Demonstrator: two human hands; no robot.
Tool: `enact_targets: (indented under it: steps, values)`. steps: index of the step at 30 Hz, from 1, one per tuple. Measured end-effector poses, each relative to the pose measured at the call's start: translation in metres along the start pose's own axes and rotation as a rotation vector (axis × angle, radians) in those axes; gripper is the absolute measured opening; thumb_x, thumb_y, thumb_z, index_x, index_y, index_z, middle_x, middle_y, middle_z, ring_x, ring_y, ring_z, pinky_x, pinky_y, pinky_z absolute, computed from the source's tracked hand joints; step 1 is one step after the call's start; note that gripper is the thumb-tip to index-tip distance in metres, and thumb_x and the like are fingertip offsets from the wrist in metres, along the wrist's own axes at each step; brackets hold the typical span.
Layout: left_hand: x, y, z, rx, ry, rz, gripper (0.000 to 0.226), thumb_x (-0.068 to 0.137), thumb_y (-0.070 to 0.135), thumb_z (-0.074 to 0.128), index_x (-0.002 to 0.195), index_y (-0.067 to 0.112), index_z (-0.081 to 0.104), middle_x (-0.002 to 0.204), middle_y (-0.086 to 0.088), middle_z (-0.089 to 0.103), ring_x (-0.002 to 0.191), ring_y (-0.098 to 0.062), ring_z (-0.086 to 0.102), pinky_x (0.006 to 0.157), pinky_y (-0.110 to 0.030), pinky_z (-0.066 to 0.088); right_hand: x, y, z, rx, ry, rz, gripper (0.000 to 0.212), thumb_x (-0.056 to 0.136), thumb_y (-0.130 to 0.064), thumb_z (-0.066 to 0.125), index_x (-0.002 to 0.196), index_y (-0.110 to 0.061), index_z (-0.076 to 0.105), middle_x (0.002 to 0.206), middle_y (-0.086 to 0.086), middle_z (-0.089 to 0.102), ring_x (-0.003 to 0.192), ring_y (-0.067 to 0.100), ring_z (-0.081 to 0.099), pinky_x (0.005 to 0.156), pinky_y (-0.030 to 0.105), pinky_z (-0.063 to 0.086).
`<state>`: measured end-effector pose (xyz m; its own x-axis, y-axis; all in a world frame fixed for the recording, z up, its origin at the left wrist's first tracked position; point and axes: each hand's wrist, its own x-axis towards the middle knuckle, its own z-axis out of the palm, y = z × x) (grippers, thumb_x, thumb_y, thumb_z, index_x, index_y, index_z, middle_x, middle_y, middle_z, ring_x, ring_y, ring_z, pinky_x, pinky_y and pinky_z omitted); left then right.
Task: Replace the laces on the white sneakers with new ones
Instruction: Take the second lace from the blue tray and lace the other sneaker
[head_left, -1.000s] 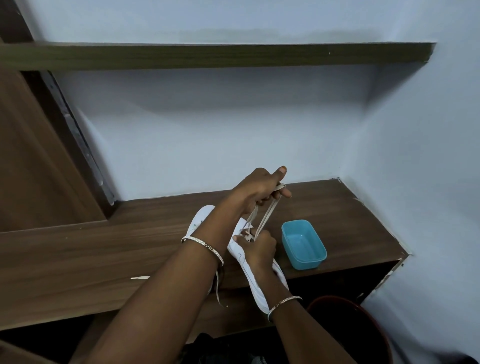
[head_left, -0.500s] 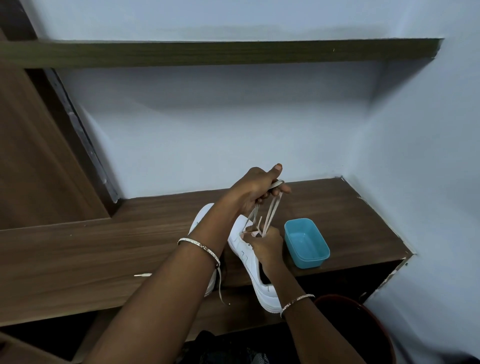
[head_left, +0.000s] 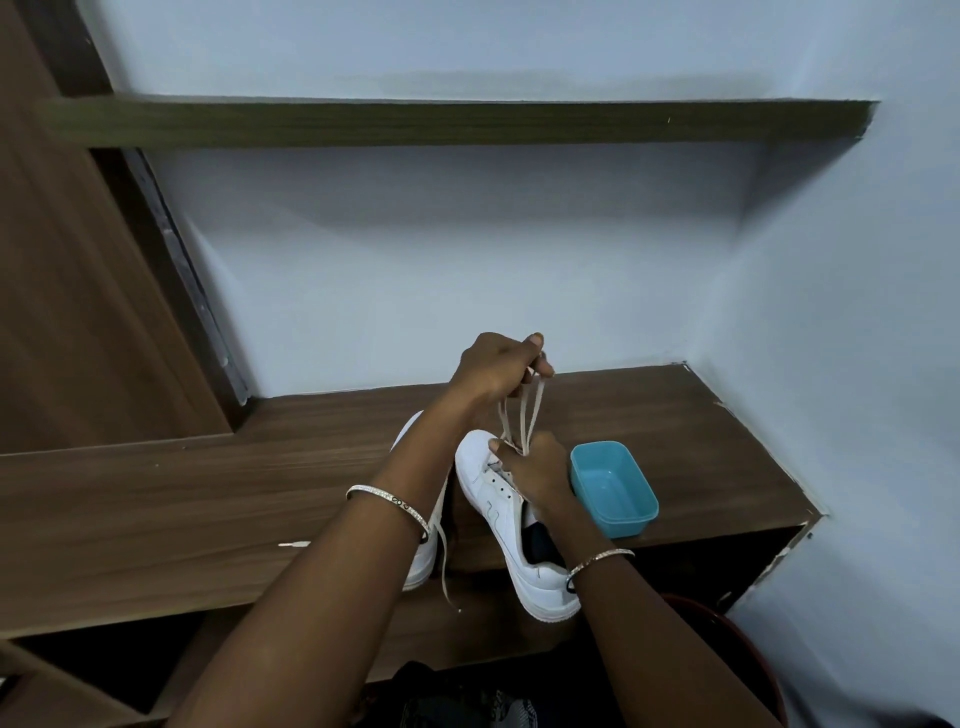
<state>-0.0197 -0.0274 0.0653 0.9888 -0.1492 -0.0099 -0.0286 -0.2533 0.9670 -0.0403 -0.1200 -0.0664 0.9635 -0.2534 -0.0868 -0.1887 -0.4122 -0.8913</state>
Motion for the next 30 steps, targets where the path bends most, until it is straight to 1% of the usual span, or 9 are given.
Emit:
enact_targets:
  steps: [3, 7, 9, 13, 16, 19, 23, 28, 30]
  values:
    - [-0.008, -0.021, -0.014, 0.056, 0.024, -0.055, 0.041, 0.101, 0.037, 0.052, 0.080, 0.013, 0.077, 0.079, 0.004, 0.076, 0.069, -0.010, 0.065, 0.072, -0.026, 0.052, 0.001, 0.006, -0.021, 0.097, -0.144, -0.001, 0.046, 0.062, -0.029, 0.091, 0.097, -0.005, 0.072, 0.091, 0.003, 0.074, 0.085, 0.018, 0.071, 0.081, 0.040, 0.057]
    - [-0.023, -0.051, -0.031, 0.108, 0.004, -0.119, 0.039, 0.102, 0.034, 0.052, 0.082, 0.011, 0.076, 0.076, 0.000, 0.071, 0.063, -0.010, 0.058, 0.060, -0.022, 0.041, -0.005, -0.008, -0.065, 0.050, -0.108, 0.084, 0.074, 0.065, -0.015, 0.085, 0.132, -0.015, 0.055, 0.125, -0.001, 0.061, 0.112, 0.018, 0.059, 0.093, 0.035, 0.052]
    - [-0.029, -0.061, -0.034, 0.132, 0.013, -0.136, 0.040, 0.102, 0.035, 0.051, 0.076, 0.015, 0.074, 0.070, 0.000, 0.066, 0.060, -0.011, 0.052, 0.057, -0.024, 0.038, -0.008, -0.020, -0.088, 0.122, -0.117, 0.074, 0.070, 0.072, -0.003, 0.076, 0.136, -0.014, 0.051, 0.130, 0.002, 0.055, 0.107, 0.015, 0.058, 0.081, 0.027, 0.050]
    - [-0.038, -0.056, -0.037, 0.097, 0.030, -0.111, 0.042, 0.101, 0.039, 0.052, 0.079, 0.012, 0.074, 0.071, -0.002, 0.060, 0.052, -0.009, 0.043, 0.051, -0.022, 0.040, -0.009, -0.036, -0.130, 0.227, -0.056, 0.027, 0.040, 0.081, 0.003, 0.063, 0.119, -0.010, 0.064, 0.090, 0.001, 0.064, 0.071, 0.009, 0.058, 0.069, 0.025, 0.049]
    - [-0.055, -0.039, -0.041, 0.098, -0.138, -0.028, 0.047, 0.101, 0.044, 0.051, 0.085, 0.008, 0.078, 0.064, 0.012, 0.067, 0.052, -0.006, 0.043, 0.056, -0.020, 0.041, -0.011, -0.040, -0.153, 0.169, -0.084, 0.007, 0.007, 0.090, -0.019, 0.063, 0.087, -0.016, 0.069, 0.071, -0.002, 0.059, 0.051, 0.005, 0.042, 0.049, 0.021, 0.033]
    - [-0.074, -0.033, -0.038, 0.192, -0.262, -0.026, 0.055, 0.101, 0.047, 0.049, 0.062, 0.017, 0.074, 0.052, 0.010, 0.063, 0.049, -0.009, 0.041, 0.058, -0.020, 0.040, -0.021, -0.037, -0.154, 0.038, -0.155, 0.053, 0.031, 0.093, -0.040, 0.062, 0.079, -0.015, 0.072, 0.060, -0.001, 0.058, 0.043, 0.007, 0.037, 0.044, 0.022, 0.028]
    - [-0.086, -0.051, -0.036, 0.414, -0.432, -0.196, 0.060, 0.100, 0.055, 0.045, 0.075, 0.011, 0.077, 0.063, 0.001, 0.069, 0.046, -0.008, 0.048, 0.053, -0.016, 0.042, -0.033, -0.023, -0.123, -0.111, -0.147, 0.013, 0.036, 0.099, -0.038, 0.056, 0.085, -0.011, 0.076, 0.055, -0.001, 0.061, 0.040, 0.006, 0.045, 0.042, 0.018, 0.034]
    - [-0.088, -0.075, -0.036, 0.607, -0.374, -0.268, 0.056, 0.101, 0.053, 0.044, 0.088, 0.011, 0.078, 0.062, 0.000, 0.068, 0.041, -0.004, 0.041, 0.048, -0.020, 0.033, -0.040, -0.008, -0.077, -0.190, -0.138, -0.013, 0.034, 0.094, -0.038, 0.062, 0.084, -0.008, 0.073, 0.073, 0.008, 0.072, 0.075, 0.020, 0.069, 0.079, 0.036, 0.053]
    - [-0.086, -0.081, -0.033, 0.655, -0.327, -0.278, 0.054, 0.102, 0.050, 0.043, 0.086, 0.011, 0.077, 0.058, -0.001, 0.067, 0.042, -0.005, 0.047, 0.048, -0.019, 0.036, -0.036, -0.004, -0.060, -0.261, -0.097, -0.009, 0.042, 0.094, -0.041, 0.061, 0.075, -0.005, 0.069, 0.073, 0.008, 0.070, 0.079, 0.025, 0.067, 0.078, 0.038, 0.052]
